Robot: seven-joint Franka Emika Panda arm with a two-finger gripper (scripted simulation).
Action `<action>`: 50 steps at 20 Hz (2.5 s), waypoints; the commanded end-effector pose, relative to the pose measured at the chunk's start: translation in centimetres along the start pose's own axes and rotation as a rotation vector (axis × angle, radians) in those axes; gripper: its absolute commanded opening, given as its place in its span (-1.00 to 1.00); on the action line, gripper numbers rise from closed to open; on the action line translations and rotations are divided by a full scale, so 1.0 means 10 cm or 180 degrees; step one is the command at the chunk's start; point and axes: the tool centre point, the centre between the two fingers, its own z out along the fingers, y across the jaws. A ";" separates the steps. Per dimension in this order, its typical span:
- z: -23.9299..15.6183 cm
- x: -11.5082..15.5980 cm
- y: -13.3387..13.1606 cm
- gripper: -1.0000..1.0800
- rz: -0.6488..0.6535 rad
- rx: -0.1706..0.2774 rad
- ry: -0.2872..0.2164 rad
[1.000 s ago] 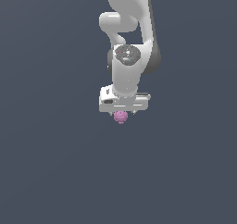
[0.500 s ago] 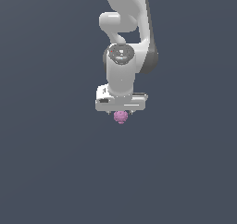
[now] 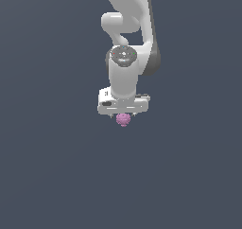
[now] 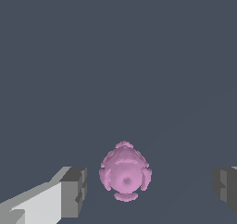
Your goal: Pick up the object and move it to a goal position.
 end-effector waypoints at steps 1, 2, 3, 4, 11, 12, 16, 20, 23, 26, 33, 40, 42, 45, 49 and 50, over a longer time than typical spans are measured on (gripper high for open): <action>0.03 -0.02 0.00 0.92 -0.0102 -0.0003 0.0004; 0.05 -0.03 0.00 0.92 -0.0154 -0.0005 0.0007; 0.07 -0.04 0.00 0.92 -0.0210 -0.0007 0.0010; 0.09 -0.06 0.00 0.92 -0.0271 -0.0009 0.0013; 0.26 -0.18 -0.01 0.92 -0.0827 -0.0026 0.0039; 0.29 -0.20 -0.01 0.92 -0.0918 -0.0028 0.0044; 0.40 -0.28 -0.02 0.92 -0.1284 -0.0038 0.0061; 0.50 -0.37 -0.04 0.92 -0.1651 -0.0047 0.0079; 0.57 -0.44 -0.05 0.92 -0.1901 -0.0053 0.0092; 0.62 -0.49 -0.07 0.92 -0.2109 -0.0058 0.0103; 0.70 -0.57 -0.09 0.92 -0.2427 -0.0064 0.0121; 0.72 -0.59 -0.09 0.92 -0.2498 -0.0065 0.0124; 0.73 -0.59 -0.09 0.92 -0.2498 -0.0065 0.0124; 0.80 -0.59 -0.09 0.92 -0.2500 -0.0065 0.0125; 0.98 -0.59 -0.10 0.92 -0.2508 -0.0065 0.0125; 1.04 -0.59 -0.10 0.92 -0.2509 -0.0065 0.0126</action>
